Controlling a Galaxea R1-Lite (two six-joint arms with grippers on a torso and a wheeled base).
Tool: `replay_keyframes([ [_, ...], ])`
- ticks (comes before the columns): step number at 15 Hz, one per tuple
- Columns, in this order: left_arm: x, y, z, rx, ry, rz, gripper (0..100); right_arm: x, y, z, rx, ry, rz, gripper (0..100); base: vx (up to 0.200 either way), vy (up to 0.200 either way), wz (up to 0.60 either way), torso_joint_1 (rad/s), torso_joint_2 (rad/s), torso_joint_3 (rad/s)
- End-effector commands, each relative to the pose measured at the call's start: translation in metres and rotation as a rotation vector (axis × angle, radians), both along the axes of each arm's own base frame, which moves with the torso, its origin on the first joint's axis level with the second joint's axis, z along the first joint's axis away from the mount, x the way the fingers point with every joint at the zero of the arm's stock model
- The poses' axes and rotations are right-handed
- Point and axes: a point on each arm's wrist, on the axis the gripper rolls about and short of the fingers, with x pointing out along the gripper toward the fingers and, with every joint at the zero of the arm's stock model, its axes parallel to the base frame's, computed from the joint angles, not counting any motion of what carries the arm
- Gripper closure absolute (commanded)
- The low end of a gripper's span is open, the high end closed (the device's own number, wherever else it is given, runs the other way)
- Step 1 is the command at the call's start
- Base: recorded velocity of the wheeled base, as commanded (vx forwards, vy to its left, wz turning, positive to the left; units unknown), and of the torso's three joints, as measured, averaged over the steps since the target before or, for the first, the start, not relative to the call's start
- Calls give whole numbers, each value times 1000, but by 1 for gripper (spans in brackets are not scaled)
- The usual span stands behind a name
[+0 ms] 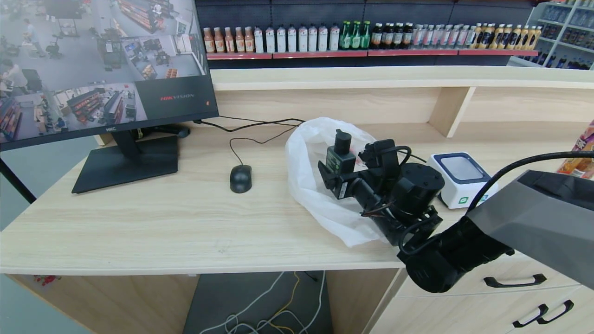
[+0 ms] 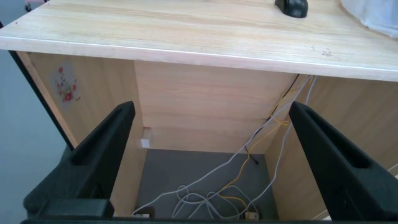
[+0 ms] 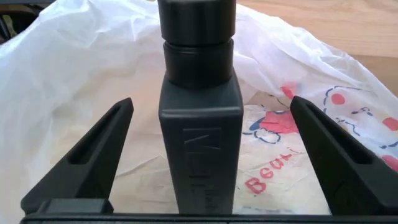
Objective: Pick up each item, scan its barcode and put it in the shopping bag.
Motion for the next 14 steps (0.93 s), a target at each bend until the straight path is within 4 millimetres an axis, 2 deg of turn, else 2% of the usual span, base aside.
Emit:
replay_keyframes([
  [1,0,0,0,0,0,1,0,-16,-8,20,15,-26,6,0,0,0,0,0,0,0],
  [6,0,0,0,0,0,1,0,-51,-22,41,32,-46,28,0,0,0,0,0,0,0],
  [10,0,0,0,0,0,1,0,-73,-36,38,43,-53,33,0,0,0,0,0,0,0],
  [14,0,0,0,0,0,1,0,-91,-35,32,53,-27,76,0,0,0,0,0,0,0],
])
